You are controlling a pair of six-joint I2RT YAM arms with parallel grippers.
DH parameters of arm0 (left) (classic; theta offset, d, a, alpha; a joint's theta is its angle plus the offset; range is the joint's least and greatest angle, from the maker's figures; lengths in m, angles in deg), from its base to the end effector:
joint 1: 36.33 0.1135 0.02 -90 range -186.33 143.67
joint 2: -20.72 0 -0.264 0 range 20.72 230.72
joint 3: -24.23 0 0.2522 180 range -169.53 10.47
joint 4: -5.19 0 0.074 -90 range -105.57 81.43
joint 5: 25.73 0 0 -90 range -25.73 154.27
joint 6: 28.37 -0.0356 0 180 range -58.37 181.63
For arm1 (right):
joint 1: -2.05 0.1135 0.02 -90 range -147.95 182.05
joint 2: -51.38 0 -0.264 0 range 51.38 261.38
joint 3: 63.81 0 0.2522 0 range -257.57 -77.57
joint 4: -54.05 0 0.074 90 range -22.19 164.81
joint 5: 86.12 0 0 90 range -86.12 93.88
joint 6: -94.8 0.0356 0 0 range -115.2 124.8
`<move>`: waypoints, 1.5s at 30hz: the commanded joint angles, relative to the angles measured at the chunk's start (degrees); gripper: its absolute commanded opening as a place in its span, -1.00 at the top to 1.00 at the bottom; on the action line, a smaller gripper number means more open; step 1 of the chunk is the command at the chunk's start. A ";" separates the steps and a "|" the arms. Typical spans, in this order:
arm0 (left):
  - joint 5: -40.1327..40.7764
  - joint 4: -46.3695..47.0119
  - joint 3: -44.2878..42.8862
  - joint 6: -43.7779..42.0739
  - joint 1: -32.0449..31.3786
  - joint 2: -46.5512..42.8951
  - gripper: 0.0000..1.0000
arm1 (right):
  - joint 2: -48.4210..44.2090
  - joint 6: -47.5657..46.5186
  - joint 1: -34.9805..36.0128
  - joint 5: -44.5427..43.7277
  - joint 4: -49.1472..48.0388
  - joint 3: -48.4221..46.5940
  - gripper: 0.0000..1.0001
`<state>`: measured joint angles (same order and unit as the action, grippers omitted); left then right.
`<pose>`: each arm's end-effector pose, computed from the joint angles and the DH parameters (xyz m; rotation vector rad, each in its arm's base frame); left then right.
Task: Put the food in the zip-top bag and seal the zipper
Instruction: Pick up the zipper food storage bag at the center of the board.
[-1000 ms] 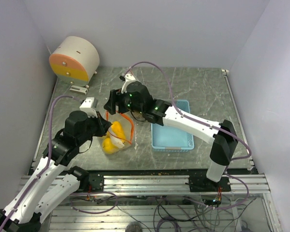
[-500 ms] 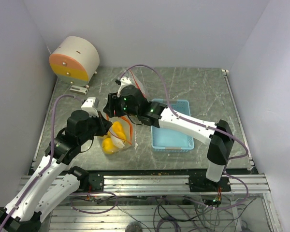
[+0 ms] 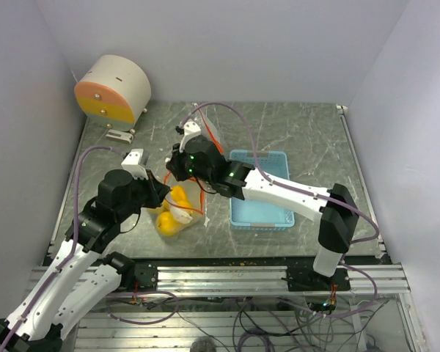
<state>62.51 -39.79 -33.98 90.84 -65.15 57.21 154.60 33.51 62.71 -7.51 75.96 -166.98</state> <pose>0.1245 -0.0698 0.3206 0.0137 2.0421 -0.6798 0.2186 0.3745 0.3296 -0.4286 1.9950 0.8220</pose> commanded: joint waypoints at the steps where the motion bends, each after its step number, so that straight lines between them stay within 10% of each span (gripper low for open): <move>1: -1.30 -0.21 -0.35 -2.02 -0.11 -2.35 0.86 | -5.20 -5.50 -2.24 0.32 -6.94 5.22 1.00; 4: -1.19 -2.06 -1.56 -3.86 -0.14 -3.40 0.76 | -8.18 -7.40 -3.78 4.31 -9.28 8.70 1.00; 12: -1.46 -3.70 -4.29 -6.52 -0.11 -10.32 -0.57 | -16.07 -15.29 -7.39 16.59 -14.39 16.78 1.00; 15: -0.97 -3.36 -6.00 -8.87 -0.14 -14.13 -0.76 | -19.02 -17.00 -10.19 24.03 -15.62 18.69 1.00; 30: -14.18 6.59 -9.55 -25.70 -0.13 -10.90 -0.81 | -21.83 -21.12 -12.70 55.42 -15.11 15.36 1.00; 45: -33.47 14.33 -3.91 -29.95 -0.18 -11.85 -0.44 | -23.94 -27.03 -12.35 63.06 -10.13 15.22 1.00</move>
<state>36.47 -30.74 -39.38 61.03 -65.15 45.91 132.35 8.18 50.28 53.47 66.10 -149.88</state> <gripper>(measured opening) 0.733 0.009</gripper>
